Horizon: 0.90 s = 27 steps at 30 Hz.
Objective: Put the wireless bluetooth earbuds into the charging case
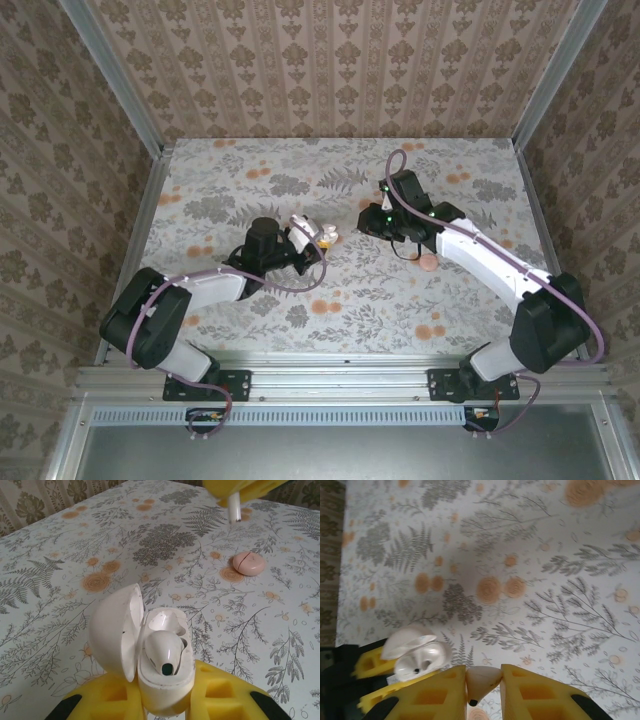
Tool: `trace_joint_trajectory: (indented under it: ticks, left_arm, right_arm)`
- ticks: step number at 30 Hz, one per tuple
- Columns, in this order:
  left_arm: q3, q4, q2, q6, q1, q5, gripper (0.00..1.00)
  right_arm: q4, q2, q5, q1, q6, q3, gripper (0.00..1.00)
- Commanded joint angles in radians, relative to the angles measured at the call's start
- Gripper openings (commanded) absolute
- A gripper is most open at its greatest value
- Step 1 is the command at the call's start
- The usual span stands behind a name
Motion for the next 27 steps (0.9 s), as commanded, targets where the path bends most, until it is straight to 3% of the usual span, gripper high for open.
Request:
trace_joint_trajectory:
  ticks: [1, 27]
  left_arm:
    - [0.046, 0.027, 0.011, -0.025, -0.007, 0.025, 0.04]
    - [0.076, 0.042, 0.016, -0.038, -0.009, 0.035, 0.04]
  right_arm:
    - [0.079, -0.049, 0.014, 0.018, -0.058, -0.031, 0.22]
    - [0.145, 0.050, 0.054, 0.128, -0.165, 0.045, 0.23]
